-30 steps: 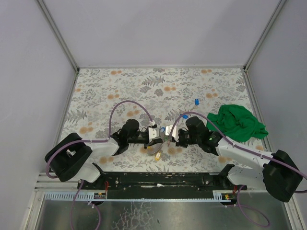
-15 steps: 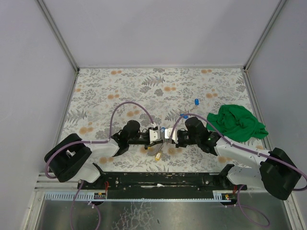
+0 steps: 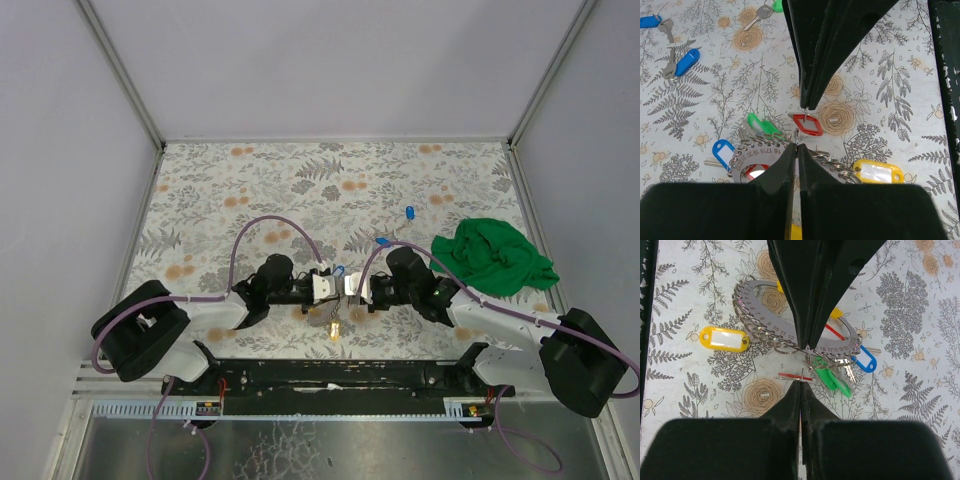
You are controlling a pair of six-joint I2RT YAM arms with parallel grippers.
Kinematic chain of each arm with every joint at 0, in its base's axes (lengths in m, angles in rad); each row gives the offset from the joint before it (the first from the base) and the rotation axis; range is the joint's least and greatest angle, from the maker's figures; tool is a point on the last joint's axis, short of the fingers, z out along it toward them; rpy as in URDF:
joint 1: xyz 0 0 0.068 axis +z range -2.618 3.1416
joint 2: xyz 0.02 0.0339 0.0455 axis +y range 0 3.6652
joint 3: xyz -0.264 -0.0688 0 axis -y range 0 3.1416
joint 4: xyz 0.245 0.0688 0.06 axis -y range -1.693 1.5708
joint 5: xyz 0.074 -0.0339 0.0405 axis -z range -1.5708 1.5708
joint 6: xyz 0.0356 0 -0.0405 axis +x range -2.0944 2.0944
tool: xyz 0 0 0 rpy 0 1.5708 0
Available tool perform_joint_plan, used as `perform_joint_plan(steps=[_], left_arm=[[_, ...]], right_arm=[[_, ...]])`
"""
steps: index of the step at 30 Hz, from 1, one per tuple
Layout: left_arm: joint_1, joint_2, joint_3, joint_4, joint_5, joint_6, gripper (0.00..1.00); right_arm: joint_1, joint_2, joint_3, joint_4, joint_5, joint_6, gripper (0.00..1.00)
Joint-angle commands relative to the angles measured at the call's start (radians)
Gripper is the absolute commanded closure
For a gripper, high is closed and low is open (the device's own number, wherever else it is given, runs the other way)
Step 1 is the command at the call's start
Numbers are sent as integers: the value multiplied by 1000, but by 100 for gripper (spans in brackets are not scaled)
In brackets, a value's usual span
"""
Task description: Put the keys on the keyring
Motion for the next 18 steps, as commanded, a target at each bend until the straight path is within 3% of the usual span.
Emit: perform_joint_plan(steps=[1,18], left_arm=[[-11,-24,-5,29,-10,26,100],[-21,-24,-8,37,-20,25,100]], right_arm=[[6,-20,-2,52,0,-19,100],[7,2,11,37,-18,-18,100]])
